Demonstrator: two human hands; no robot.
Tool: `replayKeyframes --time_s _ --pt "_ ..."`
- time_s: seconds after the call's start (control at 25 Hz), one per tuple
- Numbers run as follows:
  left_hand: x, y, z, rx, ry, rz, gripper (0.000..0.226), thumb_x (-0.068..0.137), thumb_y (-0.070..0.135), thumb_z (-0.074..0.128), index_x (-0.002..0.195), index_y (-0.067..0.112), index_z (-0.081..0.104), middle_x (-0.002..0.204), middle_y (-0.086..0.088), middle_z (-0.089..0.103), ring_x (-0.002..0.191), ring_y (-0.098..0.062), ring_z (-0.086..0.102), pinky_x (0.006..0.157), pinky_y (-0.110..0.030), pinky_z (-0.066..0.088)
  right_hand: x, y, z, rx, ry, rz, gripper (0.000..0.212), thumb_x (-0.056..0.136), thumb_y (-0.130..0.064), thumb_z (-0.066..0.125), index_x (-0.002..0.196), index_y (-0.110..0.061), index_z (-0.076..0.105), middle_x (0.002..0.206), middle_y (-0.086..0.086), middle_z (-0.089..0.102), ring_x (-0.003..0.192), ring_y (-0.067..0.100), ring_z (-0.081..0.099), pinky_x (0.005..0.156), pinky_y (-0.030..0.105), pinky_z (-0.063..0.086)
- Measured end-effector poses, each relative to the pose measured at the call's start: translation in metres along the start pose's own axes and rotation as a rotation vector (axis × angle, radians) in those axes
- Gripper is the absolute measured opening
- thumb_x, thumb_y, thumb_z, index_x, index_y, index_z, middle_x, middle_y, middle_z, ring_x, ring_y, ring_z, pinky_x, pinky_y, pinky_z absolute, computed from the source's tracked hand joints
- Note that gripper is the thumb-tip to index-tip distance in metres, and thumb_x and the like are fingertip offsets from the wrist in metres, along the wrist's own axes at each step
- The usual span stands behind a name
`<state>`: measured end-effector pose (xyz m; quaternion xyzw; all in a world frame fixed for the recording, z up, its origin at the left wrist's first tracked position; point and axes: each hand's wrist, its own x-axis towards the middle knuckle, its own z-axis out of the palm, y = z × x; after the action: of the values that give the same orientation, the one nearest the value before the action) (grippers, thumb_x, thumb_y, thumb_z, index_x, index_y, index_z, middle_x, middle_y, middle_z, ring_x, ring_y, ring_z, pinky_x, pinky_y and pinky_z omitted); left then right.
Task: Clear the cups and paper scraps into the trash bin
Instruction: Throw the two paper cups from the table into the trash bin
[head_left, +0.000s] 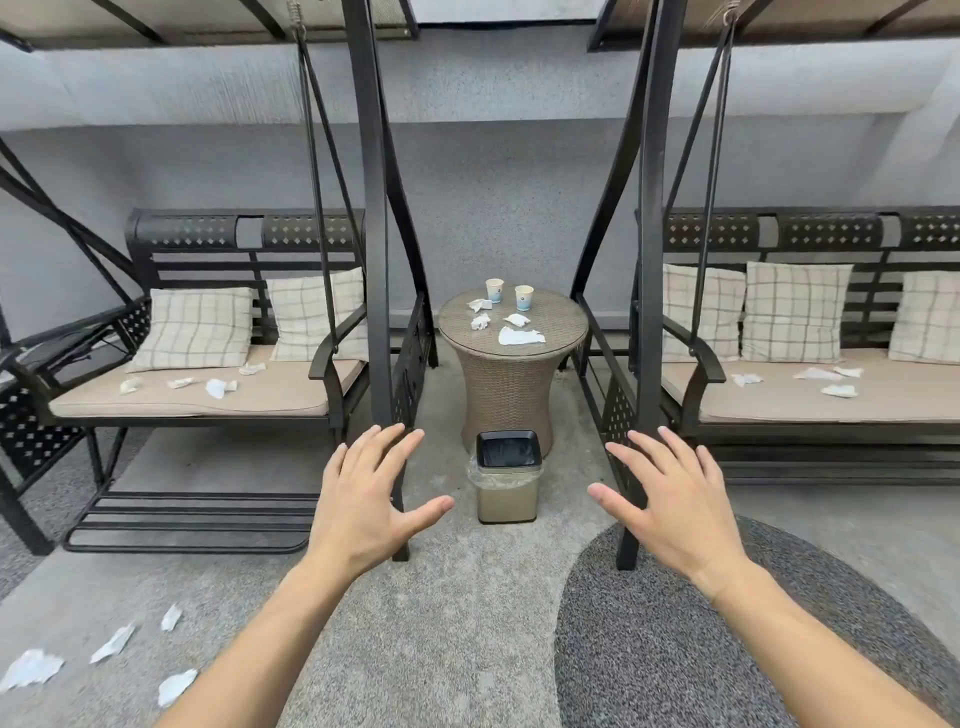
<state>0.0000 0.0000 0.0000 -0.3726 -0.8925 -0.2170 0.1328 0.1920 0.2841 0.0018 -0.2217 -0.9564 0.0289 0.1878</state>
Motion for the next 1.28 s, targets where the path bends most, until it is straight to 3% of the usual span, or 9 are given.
replayKeyframes --time_s 0.44,0.72,1.28 --pt "0.184 0.005 0.104 0.133 -0.083 -0.029 0.090 0.071 0.090 0.032 0.148 0.044 0.025 0.159 0.009 0.021 0.148 -0.013 0.008 0.120 -0.047 0.007 0.186 0.087 0.076 -0.077 -0.109 -0.019 0.079 0.078 -0.087 0.010 0.144 -0.047 0.029 0.156 -0.007 0.028 0.147 0.021 0.008 0.116 0.055 0.011" --pt "0.283 -0.001 0.153 0.108 -0.075 -0.085 0.085 0.073 0.087 0.037 0.146 0.043 0.029 0.158 0.010 0.025 0.148 -0.012 0.011 0.120 -0.047 0.008 0.295 0.127 0.105 -0.046 -0.156 -0.023 0.080 0.078 -0.087 0.011 0.144 -0.046 0.028 0.157 -0.007 0.026 0.147 0.021 0.009 0.116 0.054 0.012" --pt "0.508 -0.119 0.253 -0.004 -0.008 -0.071 0.076 0.079 0.078 0.041 0.141 0.035 0.042 0.151 0.010 0.038 0.143 -0.011 0.026 0.119 -0.043 0.016 0.537 0.125 0.211 -0.013 -0.192 0.013 0.076 0.081 -0.083 0.019 0.145 -0.042 0.029 0.156 -0.007 0.027 0.146 0.018 0.015 0.116 0.049 0.016"
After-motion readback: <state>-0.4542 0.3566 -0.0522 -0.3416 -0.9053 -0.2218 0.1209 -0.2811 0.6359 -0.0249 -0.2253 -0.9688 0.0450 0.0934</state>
